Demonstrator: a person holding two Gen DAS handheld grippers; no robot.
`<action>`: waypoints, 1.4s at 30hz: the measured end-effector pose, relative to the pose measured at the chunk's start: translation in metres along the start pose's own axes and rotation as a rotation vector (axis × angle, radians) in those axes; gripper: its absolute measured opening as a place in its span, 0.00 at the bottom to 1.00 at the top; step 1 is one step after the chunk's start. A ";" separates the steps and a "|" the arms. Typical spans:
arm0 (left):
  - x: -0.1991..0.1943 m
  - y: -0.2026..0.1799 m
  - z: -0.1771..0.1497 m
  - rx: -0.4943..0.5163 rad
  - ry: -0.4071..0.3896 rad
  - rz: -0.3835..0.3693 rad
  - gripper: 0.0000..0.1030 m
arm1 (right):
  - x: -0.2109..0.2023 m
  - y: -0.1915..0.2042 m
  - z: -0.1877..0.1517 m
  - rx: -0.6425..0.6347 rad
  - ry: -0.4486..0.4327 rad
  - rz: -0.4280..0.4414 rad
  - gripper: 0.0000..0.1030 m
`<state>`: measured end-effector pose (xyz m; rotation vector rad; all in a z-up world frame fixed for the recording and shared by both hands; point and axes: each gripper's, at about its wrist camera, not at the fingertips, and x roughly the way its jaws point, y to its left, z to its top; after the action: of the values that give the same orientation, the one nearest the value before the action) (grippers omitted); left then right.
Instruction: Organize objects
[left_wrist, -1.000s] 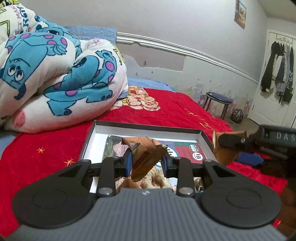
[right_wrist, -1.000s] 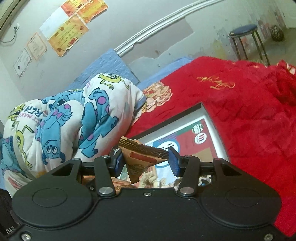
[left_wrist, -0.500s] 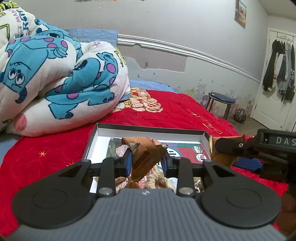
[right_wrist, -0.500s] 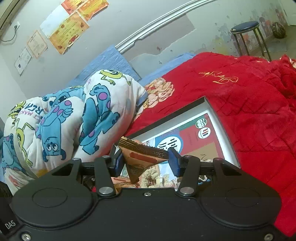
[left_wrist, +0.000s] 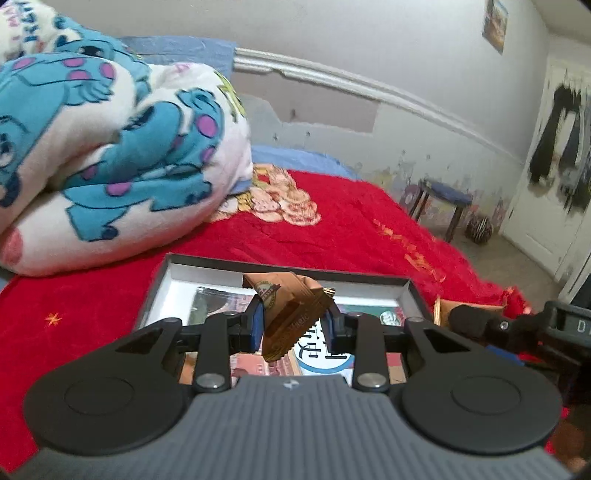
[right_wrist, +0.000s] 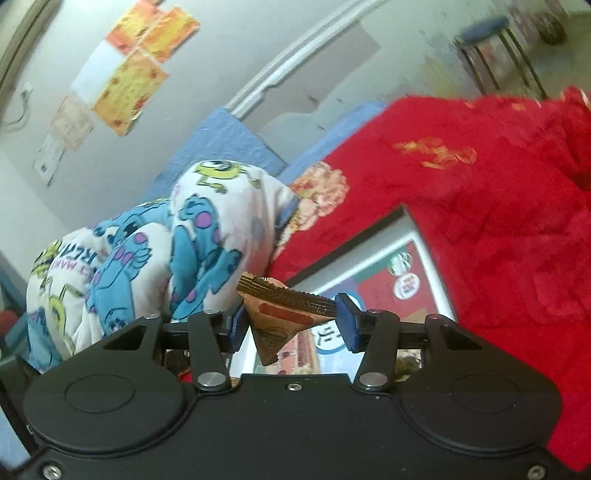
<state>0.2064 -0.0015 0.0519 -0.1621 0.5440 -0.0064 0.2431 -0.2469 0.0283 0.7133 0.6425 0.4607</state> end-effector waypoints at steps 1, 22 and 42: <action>0.007 -0.005 -0.002 0.021 0.007 0.009 0.34 | 0.004 -0.004 0.000 0.012 0.005 -0.013 0.46; 0.061 -0.034 -0.039 0.162 0.129 0.003 0.34 | 0.048 -0.018 -0.014 -0.062 0.039 -0.264 0.46; 0.068 -0.038 -0.047 0.174 0.182 -0.028 0.46 | 0.056 -0.020 -0.018 -0.077 0.066 -0.303 0.47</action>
<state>0.2419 -0.0500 -0.0172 0.0013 0.7201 -0.0963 0.2745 -0.2195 -0.0174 0.5187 0.7766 0.2279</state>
